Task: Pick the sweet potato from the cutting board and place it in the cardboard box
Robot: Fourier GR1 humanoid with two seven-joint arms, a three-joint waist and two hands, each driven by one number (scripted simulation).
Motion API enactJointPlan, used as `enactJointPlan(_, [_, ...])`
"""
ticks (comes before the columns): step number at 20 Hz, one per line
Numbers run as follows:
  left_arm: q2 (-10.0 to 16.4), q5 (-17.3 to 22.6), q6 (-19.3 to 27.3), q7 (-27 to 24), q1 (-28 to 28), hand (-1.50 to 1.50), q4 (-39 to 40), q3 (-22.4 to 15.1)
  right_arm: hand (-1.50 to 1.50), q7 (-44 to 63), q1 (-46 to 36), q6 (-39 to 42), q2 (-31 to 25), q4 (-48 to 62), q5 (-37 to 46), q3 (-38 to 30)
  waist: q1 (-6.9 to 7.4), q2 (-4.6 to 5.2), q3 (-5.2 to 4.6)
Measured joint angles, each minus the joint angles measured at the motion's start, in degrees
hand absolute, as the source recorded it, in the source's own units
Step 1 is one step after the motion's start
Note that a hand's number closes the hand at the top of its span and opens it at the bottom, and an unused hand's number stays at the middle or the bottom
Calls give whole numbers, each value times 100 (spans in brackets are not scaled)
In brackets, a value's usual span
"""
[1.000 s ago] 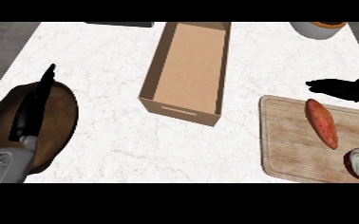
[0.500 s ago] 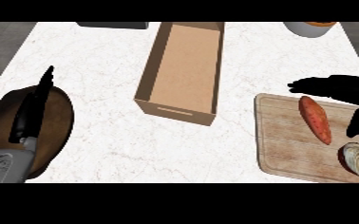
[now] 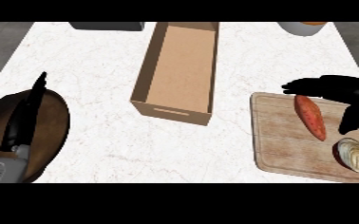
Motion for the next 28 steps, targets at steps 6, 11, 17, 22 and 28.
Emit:
enactJointPlan(6, [15,13,-30,102,-69,0,-22,103,-150,-153,-23,-40,53,-20,-80,140,-36,-4,-1])
enactJointPlan(11, [5,-23,-38,107,-4,0,-61,136,-150,-215,47,-61,-8,-193,-209,218,-81,-21,-4])
enactJointPlan(17, [-50,-47,-100,87,116,0,-127,184,-150,-89,-26,-47,-35,-274,-24,392,-100,-31,-6])
enactJointPlan(22, [-94,-110,-147,110,76,0,-128,244,-150,31,-26,-127,331,71,237,435,-100,-26,-6])
enactJointPlan(28, [-178,-229,-125,172,37,0,-134,304,150,52,60,-474,560,134,212,65,-133,-46,-28])
